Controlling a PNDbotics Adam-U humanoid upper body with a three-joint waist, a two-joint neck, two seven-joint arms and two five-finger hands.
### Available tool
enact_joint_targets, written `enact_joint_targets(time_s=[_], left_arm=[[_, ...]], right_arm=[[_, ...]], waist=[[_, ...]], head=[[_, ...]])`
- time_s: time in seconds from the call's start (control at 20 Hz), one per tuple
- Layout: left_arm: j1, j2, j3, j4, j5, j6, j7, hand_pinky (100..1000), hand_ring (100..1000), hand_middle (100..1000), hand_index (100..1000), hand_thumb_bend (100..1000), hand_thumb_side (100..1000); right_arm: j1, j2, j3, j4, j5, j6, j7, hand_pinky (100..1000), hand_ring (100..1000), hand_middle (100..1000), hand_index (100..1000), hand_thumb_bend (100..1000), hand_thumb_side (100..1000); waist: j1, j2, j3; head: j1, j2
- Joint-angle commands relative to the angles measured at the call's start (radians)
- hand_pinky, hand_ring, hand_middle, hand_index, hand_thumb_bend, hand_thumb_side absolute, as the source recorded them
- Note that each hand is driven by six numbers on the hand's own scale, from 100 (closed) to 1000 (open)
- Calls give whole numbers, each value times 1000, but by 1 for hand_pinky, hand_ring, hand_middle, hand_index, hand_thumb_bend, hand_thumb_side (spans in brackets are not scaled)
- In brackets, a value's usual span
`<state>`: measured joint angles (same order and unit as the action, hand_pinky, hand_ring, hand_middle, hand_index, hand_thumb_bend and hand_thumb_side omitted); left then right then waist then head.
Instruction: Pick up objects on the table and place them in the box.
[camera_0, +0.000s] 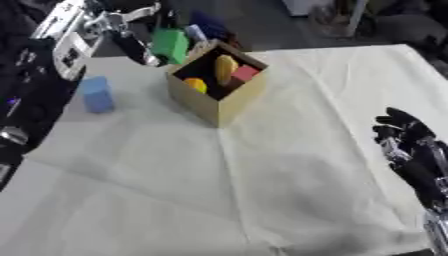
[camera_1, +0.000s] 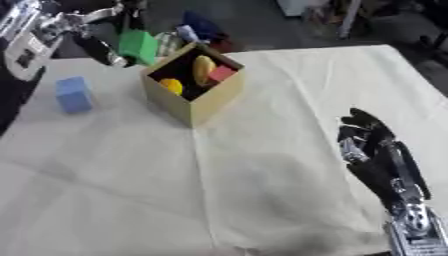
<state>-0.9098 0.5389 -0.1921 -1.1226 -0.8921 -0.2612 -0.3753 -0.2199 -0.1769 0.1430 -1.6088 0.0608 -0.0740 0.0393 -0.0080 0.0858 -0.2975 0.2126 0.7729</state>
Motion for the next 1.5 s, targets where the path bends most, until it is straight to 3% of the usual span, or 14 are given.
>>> enact_joint_targets(time_s=[0.05,0.2,0.35,0.5,0.55,0.6,0.65,0.8,0.9,1.05,1.15,1.2,1.3,1.5], left_arm=[[-54,-78,34,120,-119,23,101,569,473,434,571,379,100],[-74,-147,66,221,-216,67,202,587,490,451,596,385,100],[-79,-187,82,291,-273,93,257,655,564,522,675,408,100],[-74,-205,89,324,-287,97,275,742,703,674,799,470,104],[-71,-207,90,328,-286,96,278,751,718,691,812,477,138],[-69,-205,91,327,-281,95,283,780,760,750,865,531,306],[-66,-201,92,324,-274,95,288,790,774,770,883,555,381],[-55,-173,97,296,-228,97,297,811,796,807,909,578,567],[-45,-141,99,265,-175,92,283,815,802,823,917,552,618],[-28,-77,102,195,-73,87,231,810,798,826,910,523,611],[-17,-27,108,147,-13,86,182,806,791,822,909,485,558],[-11,-1,116,127,12,91,161,785,760,781,887,427,456],[2,45,138,106,56,112,126,773,743,761,876,400,406],[22,99,172,125,69,167,98,778,750,773,883,434,380]], right_arm=[[-13,-2,3,-9,-2,-1,6,786,801,780,898,100,449],[-13,0,8,-9,-5,-1,11,786,801,780,898,100,450],[-15,2,11,-9,-6,-2,14,785,801,780,898,100,451],[-15,3,12,-9,-7,-2,16,785,801,780,898,100,451],[-15,3,11,-9,-7,-2,16,785,801,780,898,100,451],[-15,3,11,-9,-7,-2,15,785,801,780,898,100,451],[-15,3,11,-9,-7,-2,15,785,801,780,898,100,451],[-15,2,8,-9,-6,-2,14,785,801,780,898,100,449],[-15,0,6,-9,-5,-2,12,785,801,780,897,100,449],[-14,-2,3,-8,-3,-2,10,786,801,780,897,100,448],[-13,-5,1,-8,-2,-2,9,785,801,780,897,100,447],[-12,-7,0,-7,-2,-2,8,786,801,780,898,100,447],[-12,-9,-1,-7,-1,-1,7,786,801,780,898,100,447],[-12,-10,-1,-7,2,-1,9,786,801,780,898,100,447]], waist=[[-8,-21,-7],[-7,-19,-19],[-6,-17,-27],[-6,-15,-30],[-6,-15,-31],[-6,-15,-30],[-6,-15,-30],[-6,-15,-23],[-5,-16,-16],[-4,-17,-4],[-4,-18,6],[-4,-19,12],[-3,-20,24],[-3,-19,37]], head=[[15,-3],[23,-3],[29,-3],[31,-3],[31,-3],[31,-3],[30,-3],[27,-3],[23,-3],[19,-3],[18,-3],[18,-3],[16,-3],[19,-3]])
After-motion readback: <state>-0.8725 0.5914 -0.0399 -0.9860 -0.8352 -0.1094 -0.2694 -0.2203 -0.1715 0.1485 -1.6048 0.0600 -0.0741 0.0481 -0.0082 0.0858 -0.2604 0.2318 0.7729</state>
